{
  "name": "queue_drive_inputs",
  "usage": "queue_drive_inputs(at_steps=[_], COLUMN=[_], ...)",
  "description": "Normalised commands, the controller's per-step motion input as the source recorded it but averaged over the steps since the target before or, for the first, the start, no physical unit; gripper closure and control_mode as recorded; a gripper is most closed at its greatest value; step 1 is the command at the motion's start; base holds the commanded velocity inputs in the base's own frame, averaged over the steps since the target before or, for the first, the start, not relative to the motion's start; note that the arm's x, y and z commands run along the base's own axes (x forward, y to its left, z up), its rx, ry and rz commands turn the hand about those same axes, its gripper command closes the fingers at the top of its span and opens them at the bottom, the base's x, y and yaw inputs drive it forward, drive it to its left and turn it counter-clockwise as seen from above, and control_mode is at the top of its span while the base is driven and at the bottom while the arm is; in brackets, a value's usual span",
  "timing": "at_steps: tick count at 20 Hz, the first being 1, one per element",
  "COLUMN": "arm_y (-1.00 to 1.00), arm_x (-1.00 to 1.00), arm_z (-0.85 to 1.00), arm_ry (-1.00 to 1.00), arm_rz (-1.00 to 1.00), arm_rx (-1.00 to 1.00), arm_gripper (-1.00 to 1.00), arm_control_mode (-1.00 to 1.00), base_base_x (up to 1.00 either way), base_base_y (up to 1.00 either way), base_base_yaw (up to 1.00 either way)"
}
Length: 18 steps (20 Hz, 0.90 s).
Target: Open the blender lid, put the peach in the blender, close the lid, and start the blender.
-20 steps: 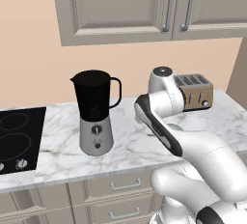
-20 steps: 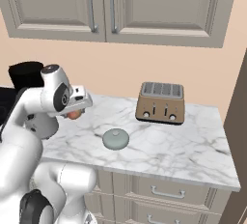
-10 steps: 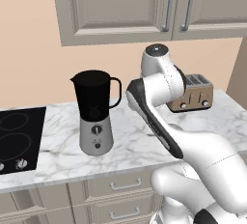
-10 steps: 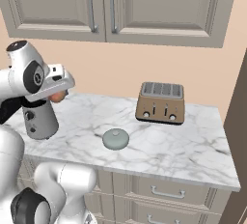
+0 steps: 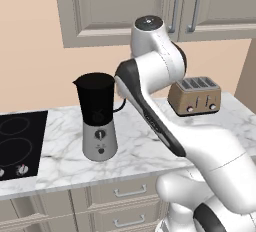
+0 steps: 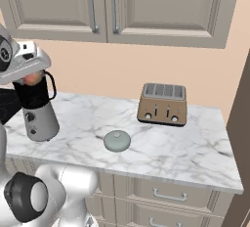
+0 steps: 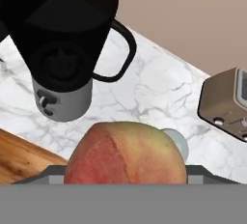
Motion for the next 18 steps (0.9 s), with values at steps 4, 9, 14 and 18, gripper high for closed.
queue_drive_inputs(at_steps=[4,9,14,18], arm_y=[0.72,0.67,0.42,0.43], arm_x=[0.08,0.41,0.88,0.86], arm_z=[0.21,-0.05,-0.13,-0.40], arm_ry=[0.00,0.01,0.01,0.09], arm_rz=[0.07,0.07,0.03,0.01], arm_rx=[0.00,0.00,0.00,0.00], arm_gripper=[1.00,1.00,1.00,1.00], arm_control_mode=[-1.00,-1.00,-1.00,-1.00], base_base_x=[0.00,0.00,0.00,0.00], base_base_y=[0.00,0.00,0.00,0.00], base_base_yaw=[0.00,0.00,0.00,0.00])
